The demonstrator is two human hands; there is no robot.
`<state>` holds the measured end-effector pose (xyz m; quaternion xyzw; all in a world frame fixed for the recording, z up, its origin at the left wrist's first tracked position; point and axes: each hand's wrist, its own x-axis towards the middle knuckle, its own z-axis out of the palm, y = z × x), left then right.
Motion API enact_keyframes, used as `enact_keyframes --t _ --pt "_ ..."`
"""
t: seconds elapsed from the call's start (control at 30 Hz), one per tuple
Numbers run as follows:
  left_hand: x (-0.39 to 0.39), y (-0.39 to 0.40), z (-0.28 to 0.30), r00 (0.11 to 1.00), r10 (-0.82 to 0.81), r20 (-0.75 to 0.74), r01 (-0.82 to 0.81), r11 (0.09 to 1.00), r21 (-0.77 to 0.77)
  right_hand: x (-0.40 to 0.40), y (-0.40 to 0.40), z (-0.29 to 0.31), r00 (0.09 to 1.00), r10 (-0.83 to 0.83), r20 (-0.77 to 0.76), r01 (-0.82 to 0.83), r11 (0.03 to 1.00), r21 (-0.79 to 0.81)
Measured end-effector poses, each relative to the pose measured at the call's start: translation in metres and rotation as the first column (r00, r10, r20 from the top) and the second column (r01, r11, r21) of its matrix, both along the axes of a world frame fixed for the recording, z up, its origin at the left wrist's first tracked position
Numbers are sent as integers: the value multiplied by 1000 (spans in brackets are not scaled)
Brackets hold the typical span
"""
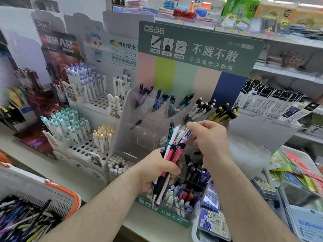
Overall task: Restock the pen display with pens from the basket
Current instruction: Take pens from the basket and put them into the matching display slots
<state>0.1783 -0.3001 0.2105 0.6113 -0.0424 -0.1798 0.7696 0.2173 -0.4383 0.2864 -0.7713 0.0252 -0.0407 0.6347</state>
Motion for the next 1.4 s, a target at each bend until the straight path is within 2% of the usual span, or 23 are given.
enact_keyframes --t 0.1,0.17,0.3,0.4,0.5,0.7,0.8,0.9,0.97,1.03,1.1,1.23,1.4 --pt "-1 6 -4 999 -15 -28 12 994 -108 7 -12 7 993 -110 43 100 977 189" --pt "-1 10 -7 998 29 -58 -41 975 -219 11 -19 10 981 -181 63 148 925 349" --pt "3 14 -7 974 157 -163 -220 830 -513 10 -25 7 974 -220 57 156 830 536" --pt "6 13 -3 961 167 -218 -271 715 -645 5 -21 -4 979 -192 67 129 843 523" --pt "7 11 4 947 185 -263 -320 631 -707 1 -16 -15 985 -150 87 90 871 483" --pt "10 20 6 951 138 -276 -308 488 -817 -5 -13 -21 993 -114 17 93 876 474" --pt "12 25 4 942 158 -295 -335 458 -823 -2 -14 -15 983 -176 41 138 878 458" --pt "12 31 2 933 210 -294 -361 507 -783 5 -14 -8 946 -256 200 192 937 292" --pt "10 32 2 924 234 -301 -381 551 -742 10 -11 -7 918 -219 331 203 976 84" --pt "7 32 2 917 266 -297 -398 594 -699 17 -4 -7 906 -136 401 210 967 -146" --pt "3 33 3 921 290 -261 -389 636 -666 22 6 -9 920 -44 389 176 934 -312" --pt "-4 32 6 933 317 -170 -355 738 -574 32 25 -19 953 105 285 63 850 -524" --pt "-9 31 6 948 299 -107 -312 815 -489 42 37 -23 979 151 134 -1 669 -743"
